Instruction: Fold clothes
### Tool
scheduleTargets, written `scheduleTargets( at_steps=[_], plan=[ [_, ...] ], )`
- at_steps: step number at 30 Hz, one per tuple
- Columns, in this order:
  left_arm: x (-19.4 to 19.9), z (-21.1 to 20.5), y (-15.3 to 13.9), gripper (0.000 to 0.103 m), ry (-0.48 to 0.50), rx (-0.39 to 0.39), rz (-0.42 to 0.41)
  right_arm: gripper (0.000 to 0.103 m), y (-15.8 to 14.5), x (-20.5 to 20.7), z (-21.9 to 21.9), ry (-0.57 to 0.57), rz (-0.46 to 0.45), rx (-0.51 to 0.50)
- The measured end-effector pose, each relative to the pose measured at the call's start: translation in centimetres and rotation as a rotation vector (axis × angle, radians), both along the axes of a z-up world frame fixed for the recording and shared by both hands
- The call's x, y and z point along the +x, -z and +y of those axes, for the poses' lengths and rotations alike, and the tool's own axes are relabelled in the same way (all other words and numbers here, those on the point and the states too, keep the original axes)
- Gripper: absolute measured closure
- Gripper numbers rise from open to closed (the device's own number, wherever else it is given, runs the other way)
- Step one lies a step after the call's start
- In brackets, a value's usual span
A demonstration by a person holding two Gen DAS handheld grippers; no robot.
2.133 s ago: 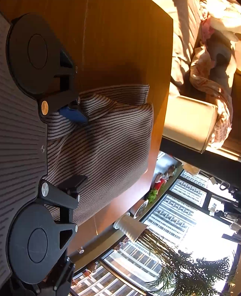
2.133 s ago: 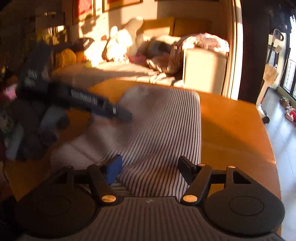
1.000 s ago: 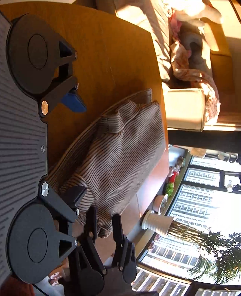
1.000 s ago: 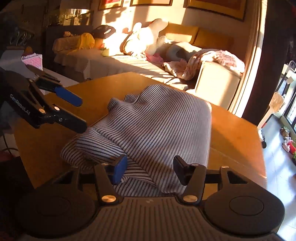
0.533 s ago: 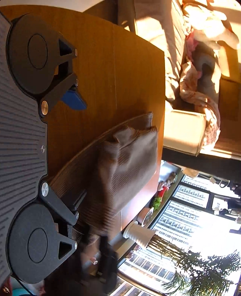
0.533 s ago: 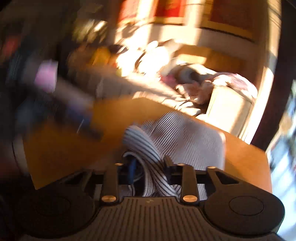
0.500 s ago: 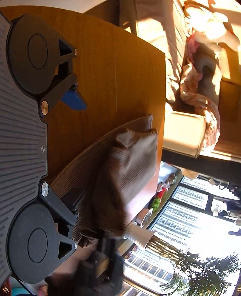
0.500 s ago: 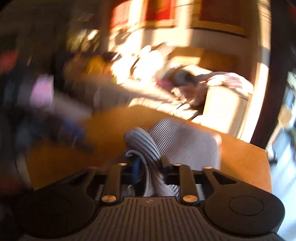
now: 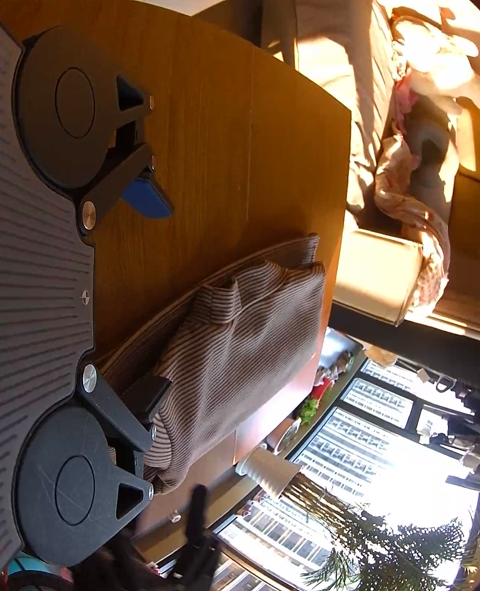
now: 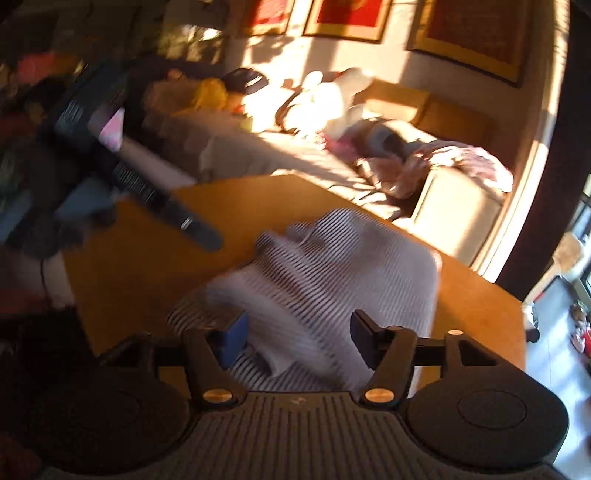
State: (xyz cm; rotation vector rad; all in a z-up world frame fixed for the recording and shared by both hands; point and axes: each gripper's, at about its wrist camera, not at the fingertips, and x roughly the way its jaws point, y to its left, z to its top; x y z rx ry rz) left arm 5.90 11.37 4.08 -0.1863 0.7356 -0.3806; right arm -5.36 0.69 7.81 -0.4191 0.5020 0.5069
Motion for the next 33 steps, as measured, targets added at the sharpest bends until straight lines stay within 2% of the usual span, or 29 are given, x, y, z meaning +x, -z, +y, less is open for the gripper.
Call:
scheduleTargets(
  at_steps=[4, 6, 8, 10, 14, 16, 18, 21, 23, 25, 27, 30, 33],
  plan=[
    [-0.1, -0.4, -0.2, 0.006, 0.012, 0.009, -0.005, 0.020, 2.8, -0.3, 1.1, 0.025, -0.012, -0.089],
    [-0.2, -0.5, -0.2, 0.006, 0.014, 0.014, -0.007, 0.017, 2.8, 0.0, 0.8, 0.048, -0.018, -0.075],
    [-0.2, -0.5, -0.2, 0.005, 0.014, 0.013, -0.004, 0.024, 2.4, 0.3, 0.6, 0.068, -0.034, -0.078],
    [-0.1, -0.6, 0.0, 0.005, 0.018, 0.010, -0.001, 0.037, 1.4, 0.5, 0.6, 0.054, -0.092, -0.132],
    [-0.1, -0.8, 0.2, 0.005, 0.025, 0.006, 0.004, 0.048, -0.6, -0.5, 1.1, 0.130, -0.383, -0.343],
    [-0.1, -0.9, 0.3, 0.005, 0.029, 0.003, 0.007, 0.047, -1.8, -0.7, 0.9, 0.106, -0.339, -0.311],
    [0.0, -1.0, 0.4, 0.005, 0.033, 0.001, 0.010, 0.047, -2.1, -1.0, 0.6, 0.046, -0.218, -0.233],
    [-0.2, -1.2, 0.6, 0.005, 0.043, 0.014, 0.005, 0.047, -0.8, -2.2, 0.6, 0.001, -0.154, -0.237],
    [-0.1, -1.4, 0.7, 0.005, 0.043, 0.028, 0.005, 0.044, -0.3, -2.5, 0.1, -0.011, -0.104, -0.188],
    [0.0, -1.6, 0.7, 0.005, 0.044, 0.031, 0.007, 0.029, 0.0, -2.9, -0.2, -0.050, -0.045, -0.136],
    [0.1, -1.8, 0.8, 0.005, 0.048, 0.034, 0.008, 0.028, 1.0, -3.4, 0.3, -0.097, -0.029, -0.179],
    [0.2, -2.6, 1.0, 0.004, 0.062, 0.061, 0.008, 0.026, 2.8, -3.8, 1.5, -0.141, -0.054, -0.282],
    [0.0, -3.2, 1.1, 0.004, 0.080, 0.094, -0.003, 0.023, 3.2, -3.6, 1.7, -0.165, -0.066, -0.272]
  ],
)
